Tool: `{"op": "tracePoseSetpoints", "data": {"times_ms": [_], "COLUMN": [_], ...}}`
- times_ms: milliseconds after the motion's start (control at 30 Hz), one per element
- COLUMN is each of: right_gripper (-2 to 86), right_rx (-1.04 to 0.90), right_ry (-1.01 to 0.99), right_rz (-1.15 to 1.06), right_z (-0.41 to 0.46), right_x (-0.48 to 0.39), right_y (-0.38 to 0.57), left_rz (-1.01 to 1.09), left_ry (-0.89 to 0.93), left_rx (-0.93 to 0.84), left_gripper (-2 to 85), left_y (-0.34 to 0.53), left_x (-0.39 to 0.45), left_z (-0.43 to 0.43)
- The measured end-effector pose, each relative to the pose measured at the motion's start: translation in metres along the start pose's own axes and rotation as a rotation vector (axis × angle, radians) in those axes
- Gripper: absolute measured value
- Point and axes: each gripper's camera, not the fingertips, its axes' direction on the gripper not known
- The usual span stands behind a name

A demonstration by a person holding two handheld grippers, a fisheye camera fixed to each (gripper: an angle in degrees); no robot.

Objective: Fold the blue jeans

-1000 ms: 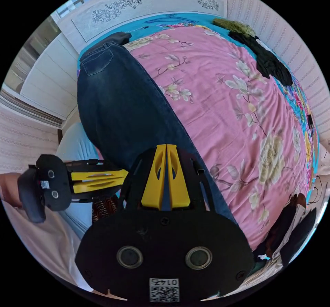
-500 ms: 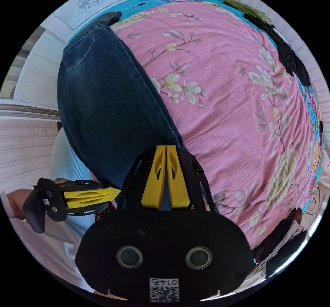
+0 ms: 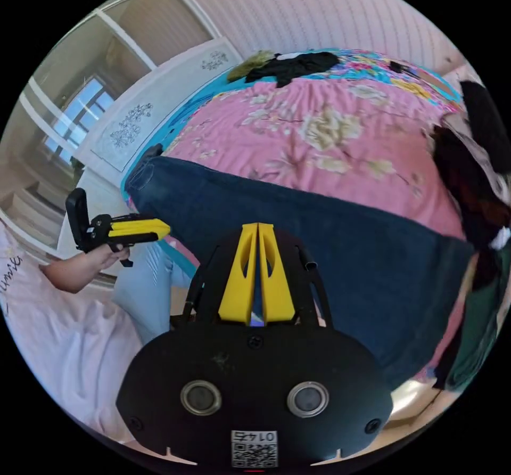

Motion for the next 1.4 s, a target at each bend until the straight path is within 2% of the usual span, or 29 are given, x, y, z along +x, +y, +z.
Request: {"op": "tracePoseSetpoints", "data": {"times_ms": [167, 267, 367, 633, 1000, 1133, 1400], "right_gripper": [9.0, 12.4, 14.1, 12.9, 4.9, 3.9, 2.4], "right_rx": [0.113, 0.137, 0.144, 0.053, 0.115, 0.19, 0.298], "right_ry": [0.185, 0.17, 0.124, 0.023, 0.186, 0.11, -0.065], "right_rz": [0.381, 0.485, 0.528, 0.542, 0.431, 0.431, 0.314], "right_z": [-0.075, -0.082, -0.077, -0.046, -0.064, -0.078, -0.091], "right_x": [0.094, 0.126, 0.149, 0.182, 0.159, 0.156, 0.148], "right_y": [0.117, 0.153, 0.171, 0.18, 0.208, 0.229, 0.251], "left_rz": [0.224, 0.311, 0.352, 0.465, 0.523, 0.507, 0.544], "left_ry": [0.124, 0.21, 0.194, 0.166, 0.137, 0.1, 0.246], "left_rx": [0.048, 0.029, 0.002, -0.103, -0.221, -0.37, -0.35], "left_gripper": [4.7, 5.9, 7.8, 11.2, 13.0, 13.8, 5.8], "left_y": [-0.084, -0.138, -0.184, -0.274, -0.356, -0.358, -0.349], "left_x": [0.05, 0.08, 0.11, 0.177, 0.233, 0.234, 0.206], "left_z": [0.034, 0.067, 0.103, 0.187, 0.277, 0.321, 0.295]}}
